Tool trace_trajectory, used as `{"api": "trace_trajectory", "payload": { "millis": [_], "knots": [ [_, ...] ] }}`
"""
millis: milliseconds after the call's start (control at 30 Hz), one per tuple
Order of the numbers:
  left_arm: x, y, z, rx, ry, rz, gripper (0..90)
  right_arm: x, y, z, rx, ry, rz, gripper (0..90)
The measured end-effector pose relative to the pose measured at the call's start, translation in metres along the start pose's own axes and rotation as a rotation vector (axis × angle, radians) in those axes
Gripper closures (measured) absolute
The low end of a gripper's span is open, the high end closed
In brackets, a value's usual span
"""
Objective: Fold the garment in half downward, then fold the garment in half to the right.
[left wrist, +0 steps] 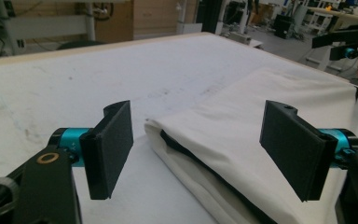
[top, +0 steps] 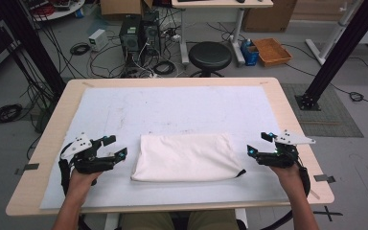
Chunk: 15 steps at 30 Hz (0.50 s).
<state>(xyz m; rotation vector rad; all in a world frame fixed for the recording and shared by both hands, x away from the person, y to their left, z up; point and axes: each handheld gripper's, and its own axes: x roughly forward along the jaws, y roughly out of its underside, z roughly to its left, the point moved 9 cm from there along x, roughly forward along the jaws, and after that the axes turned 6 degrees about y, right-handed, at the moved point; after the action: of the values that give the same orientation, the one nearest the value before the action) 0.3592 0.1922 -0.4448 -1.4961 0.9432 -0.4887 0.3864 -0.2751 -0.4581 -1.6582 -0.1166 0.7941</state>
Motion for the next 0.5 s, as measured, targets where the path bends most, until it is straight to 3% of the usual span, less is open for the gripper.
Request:
{"api": "trace_trajectory", "payload": {
  "millis": [167,333,500],
  "knots": [
    [0.006,0.001,0.0,-0.019,-0.011,0.025,25.5,-0.002,0.001,-0.001,0.008,0.0,-0.001,20.8],
    [0.013,0.013,0.003,-0.034,-0.086,0.135,25.3,-0.003,0.002,0.0,0.0,0.003,0.0,20.8],
    [0.02,0.02,-0.004,-0.061,-0.092,0.186,25.3,-0.002,-0.001,0.003,-0.006,0.0,-0.008,20.8]
  ]
}}
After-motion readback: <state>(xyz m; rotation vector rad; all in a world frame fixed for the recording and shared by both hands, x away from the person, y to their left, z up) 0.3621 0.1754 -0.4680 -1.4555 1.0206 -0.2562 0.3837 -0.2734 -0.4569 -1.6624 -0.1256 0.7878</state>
